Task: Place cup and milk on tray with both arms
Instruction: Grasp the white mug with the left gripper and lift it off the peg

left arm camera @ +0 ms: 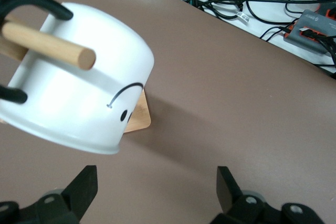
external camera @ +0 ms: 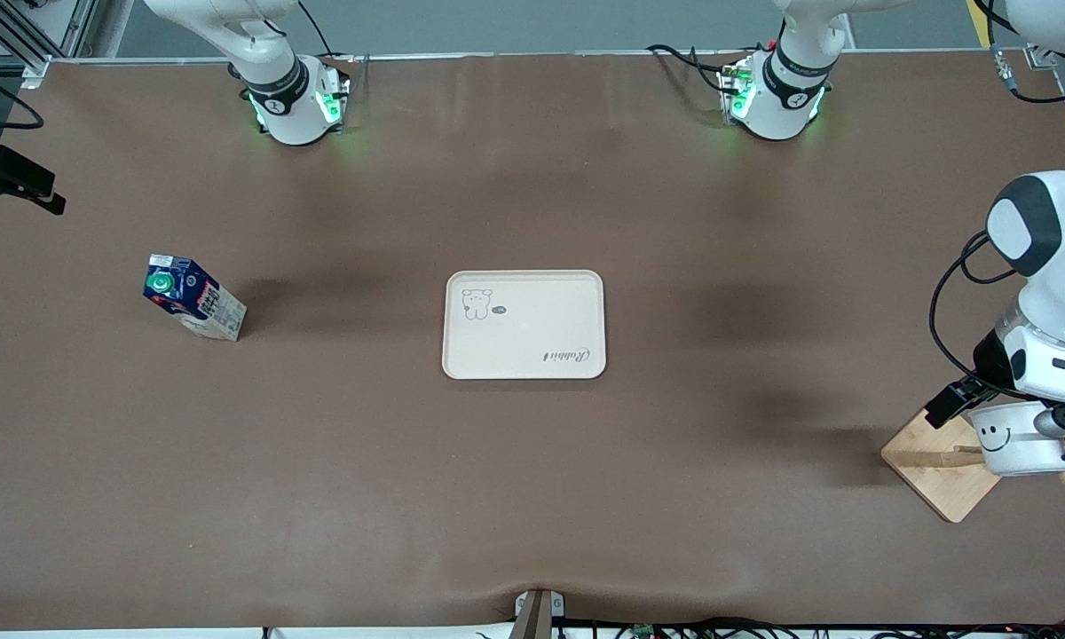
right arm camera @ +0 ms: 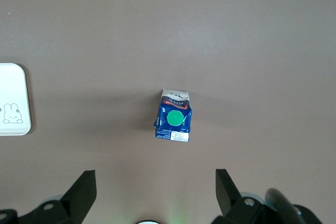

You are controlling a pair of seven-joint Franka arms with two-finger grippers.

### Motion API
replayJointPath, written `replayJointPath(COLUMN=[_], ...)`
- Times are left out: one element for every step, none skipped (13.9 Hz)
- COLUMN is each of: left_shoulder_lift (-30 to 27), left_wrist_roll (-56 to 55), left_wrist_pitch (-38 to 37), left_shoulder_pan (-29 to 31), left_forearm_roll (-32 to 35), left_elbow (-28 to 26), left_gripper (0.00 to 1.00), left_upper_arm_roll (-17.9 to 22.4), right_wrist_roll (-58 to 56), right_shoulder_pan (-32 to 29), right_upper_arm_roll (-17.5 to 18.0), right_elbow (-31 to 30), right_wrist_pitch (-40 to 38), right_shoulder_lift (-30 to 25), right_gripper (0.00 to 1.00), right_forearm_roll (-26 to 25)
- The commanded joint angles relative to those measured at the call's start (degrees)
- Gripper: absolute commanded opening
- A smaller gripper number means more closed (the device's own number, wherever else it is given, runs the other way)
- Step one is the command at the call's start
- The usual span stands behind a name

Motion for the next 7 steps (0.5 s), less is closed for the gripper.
replayJointPath(left_shoulder_lift=[-2.7, -2.7, -2.7, -2.7, -2.9, -2.9, -2.9], left_wrist_roll=[-2.0, -3.1, -4.7, -5.9, -7.0, -8.3, -9.4], left_wrist_pitch=[0.9, 1.1, 1.2, 1.5, 2.1, 2.8, 4.1], left_shoulder_pan=[1.3, 1.5, 1.6, 1.6, 1.7, 1.7, 1.7], left_forearm_roll=[3.7, 4.6, 5.1, 5.8, 6.3, 6.7, 6.8], left_elbow=[-3.3, -3.5, -3.5, -3.4, -3.4, -3.5, -3.7], left_gripper=[1.00, 1.00, 1.00, 1.00, 1.00, 1.00, 1.00], left_upper_arm_roll=[-0.1, -0.2, -0.2, -0.1, -0.1, -0.1, -0.2], right_wrist_roll=[0.4, 0.4, 0.4, 0.4, 0.4, 0.4, 0.4], right_shoulder_pan=[-0.3, -0.3, -0.3, -0.3, -0.3, -0.3, -0.3], right_upper_arm_roll=[0.1, 0.1, 0.1, 0.1, 0.1, 0.1, 0.1], right_elbow=[1.5, 1.5, 1.5, 1.5, 1.5, 1.5, 1.5], right_wrist_pitch=[-0.7, -0.7, -0.7, -0.7, -0.7, -0.7, -0.7], right_shoulder_lift=[0.7, 0.7, 0.7, 0.7, 0.7, 0.7, 0.7], right_gripper=[1.00, 1.00, 1.00, 1.00, 1.00, 1.00, 1.00], right_forearm_roll=[0.0, 0.0, 0.0, 0.0, 0.0, 0.0, 0.0])
